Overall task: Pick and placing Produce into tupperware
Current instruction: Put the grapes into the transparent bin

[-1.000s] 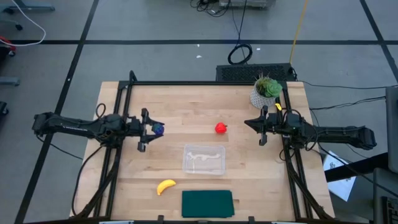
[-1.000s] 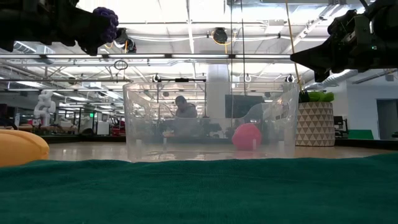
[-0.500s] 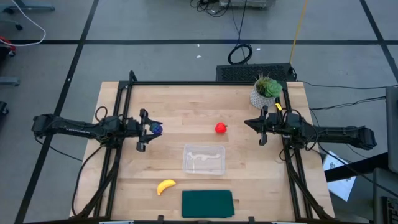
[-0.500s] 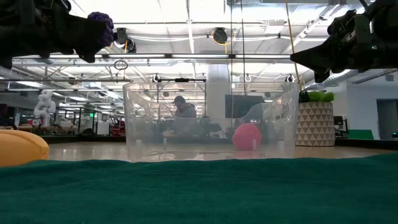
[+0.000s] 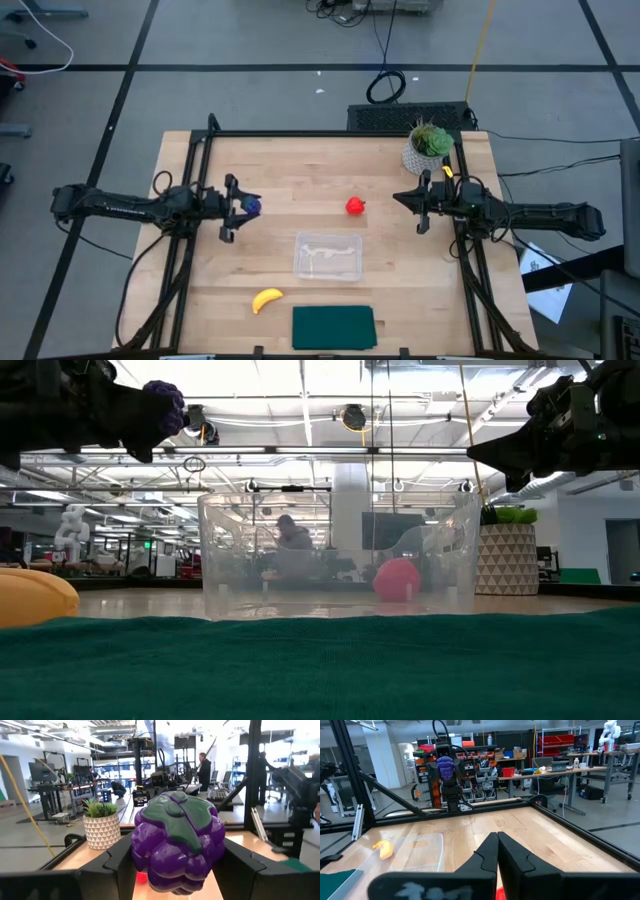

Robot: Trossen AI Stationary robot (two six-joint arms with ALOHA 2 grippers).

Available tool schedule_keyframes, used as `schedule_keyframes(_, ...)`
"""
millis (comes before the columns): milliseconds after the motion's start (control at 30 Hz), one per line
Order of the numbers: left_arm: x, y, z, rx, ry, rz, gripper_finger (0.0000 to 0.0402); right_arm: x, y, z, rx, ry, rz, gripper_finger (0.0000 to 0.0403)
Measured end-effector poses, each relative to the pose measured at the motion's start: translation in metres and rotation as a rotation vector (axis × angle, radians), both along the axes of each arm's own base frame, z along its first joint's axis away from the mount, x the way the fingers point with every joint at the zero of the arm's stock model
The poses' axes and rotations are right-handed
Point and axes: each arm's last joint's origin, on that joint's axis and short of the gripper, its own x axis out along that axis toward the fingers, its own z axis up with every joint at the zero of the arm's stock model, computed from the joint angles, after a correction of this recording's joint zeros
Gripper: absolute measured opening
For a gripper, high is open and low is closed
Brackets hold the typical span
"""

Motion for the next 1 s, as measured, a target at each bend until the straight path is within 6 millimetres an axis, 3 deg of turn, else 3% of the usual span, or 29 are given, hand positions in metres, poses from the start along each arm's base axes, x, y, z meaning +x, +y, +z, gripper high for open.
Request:
schedule_keyframes(233,0.0,0.002,0.002,-0.078,-0.005,0.04,0.0209,0.0,0.0,0.0,0.0,0.0,0.0,0.0)
schedule_keyframes(433,0.009,0.001,0.022,-0.077,0.016,0.038,0.0209,0.0,0.0,0.0,0.0,0.0,0.0,0.0)
schedule_keyframes(733,0.047,0.001,0.049,-0.062,0.158,0.028,0.0209,0.0,0.0,0.0,0.0,0.0,0.0,0.0)
schedule_keyframes(1000,0.08,-0.001,0.056,-0.048,0.232,-0.048,0.0209,0.0,0.0,-0.001,0.002,0.012,0.0,0.0)
